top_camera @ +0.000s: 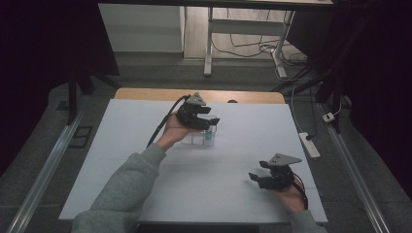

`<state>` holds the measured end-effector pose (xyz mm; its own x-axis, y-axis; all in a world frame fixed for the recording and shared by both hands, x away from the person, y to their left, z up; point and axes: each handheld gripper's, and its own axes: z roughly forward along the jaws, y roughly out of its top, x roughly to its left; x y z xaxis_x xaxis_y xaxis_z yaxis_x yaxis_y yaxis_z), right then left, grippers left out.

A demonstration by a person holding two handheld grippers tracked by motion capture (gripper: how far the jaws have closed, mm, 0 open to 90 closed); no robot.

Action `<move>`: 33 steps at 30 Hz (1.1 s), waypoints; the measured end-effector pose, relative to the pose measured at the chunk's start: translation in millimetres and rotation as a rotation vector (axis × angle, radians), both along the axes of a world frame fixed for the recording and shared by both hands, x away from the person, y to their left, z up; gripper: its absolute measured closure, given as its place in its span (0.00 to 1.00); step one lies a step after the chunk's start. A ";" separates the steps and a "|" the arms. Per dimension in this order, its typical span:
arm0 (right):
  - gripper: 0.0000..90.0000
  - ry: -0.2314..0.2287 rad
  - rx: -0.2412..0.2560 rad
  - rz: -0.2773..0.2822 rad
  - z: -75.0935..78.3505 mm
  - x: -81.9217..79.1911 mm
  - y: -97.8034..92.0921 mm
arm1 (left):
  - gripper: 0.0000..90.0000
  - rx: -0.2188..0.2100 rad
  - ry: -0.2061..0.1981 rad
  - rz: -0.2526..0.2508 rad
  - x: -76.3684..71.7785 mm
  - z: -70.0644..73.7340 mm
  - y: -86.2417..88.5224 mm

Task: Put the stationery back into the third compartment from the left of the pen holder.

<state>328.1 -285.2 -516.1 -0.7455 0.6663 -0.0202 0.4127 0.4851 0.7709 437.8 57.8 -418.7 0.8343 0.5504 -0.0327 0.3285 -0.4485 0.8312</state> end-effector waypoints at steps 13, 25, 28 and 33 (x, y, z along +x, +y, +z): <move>0.35 -0.005 0.035 -0.007 3.5 -5.5 -4.2 | 0.43 0.027 0.008 0.013 -36.4 -2.1 44.6; 0.35 0.001 0.034 -0.010 3.1 -6.0 -9.0 | 0.38 0.040 0.007 0.037 -84.5 -9.3 83.3; 0.35 0.000 0.041 -0.018 3.3 -6.3 -10.8 | 0.37 0.033 0.013 0.039 -94.7 -12.2 91.5; 0.35 -0.002 0.039 -0.015 4.0 -6.7 -11.9 | 0.35 0.026 0.032 0.062 -109.2 -23.2 107.4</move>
<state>321.4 -297.0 -512.2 -0.7353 0.6778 0.0050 0.4184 0.4481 0.7901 328.6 165.2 -441.8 0.7974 0.6019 -0.0436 0.3825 -0.4482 0.8080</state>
